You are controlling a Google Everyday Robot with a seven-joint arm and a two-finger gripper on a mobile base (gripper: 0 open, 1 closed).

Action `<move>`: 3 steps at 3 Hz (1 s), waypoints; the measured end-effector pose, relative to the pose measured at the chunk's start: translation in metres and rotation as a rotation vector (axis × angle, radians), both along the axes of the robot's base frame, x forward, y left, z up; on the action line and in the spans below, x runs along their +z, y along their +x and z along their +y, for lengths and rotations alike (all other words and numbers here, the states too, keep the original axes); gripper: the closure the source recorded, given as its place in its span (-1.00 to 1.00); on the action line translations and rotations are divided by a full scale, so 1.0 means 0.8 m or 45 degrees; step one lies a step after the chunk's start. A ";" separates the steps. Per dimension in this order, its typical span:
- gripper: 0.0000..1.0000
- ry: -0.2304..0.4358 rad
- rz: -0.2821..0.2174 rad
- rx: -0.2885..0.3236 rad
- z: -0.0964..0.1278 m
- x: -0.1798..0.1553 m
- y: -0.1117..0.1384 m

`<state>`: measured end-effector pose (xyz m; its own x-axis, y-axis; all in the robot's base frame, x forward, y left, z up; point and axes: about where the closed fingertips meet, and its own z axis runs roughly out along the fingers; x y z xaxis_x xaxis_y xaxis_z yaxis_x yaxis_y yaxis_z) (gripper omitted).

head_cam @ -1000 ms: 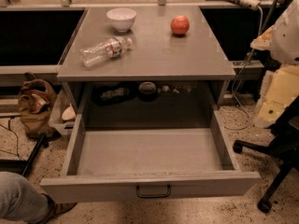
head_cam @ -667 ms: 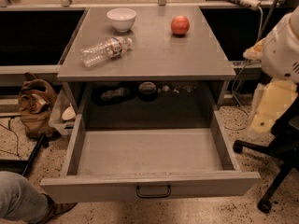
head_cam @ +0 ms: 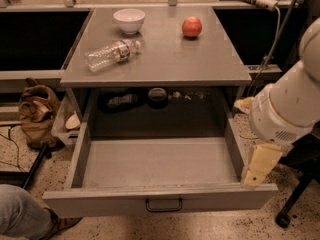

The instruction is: Close top drawer

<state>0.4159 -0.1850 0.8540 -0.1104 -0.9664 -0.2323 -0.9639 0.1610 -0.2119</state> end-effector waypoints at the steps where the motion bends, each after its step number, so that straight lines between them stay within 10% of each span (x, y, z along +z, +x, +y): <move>1: -1.00 -0.018 0.065 0.023 -0.009 -0.045 -0.015; 3: -1.00 -0.050 0.096 0.017 -0.017 -0.058 -0.028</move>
Offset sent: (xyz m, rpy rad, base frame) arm -0.0089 -0.0062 -0.0290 -0.0110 0.0392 0.0145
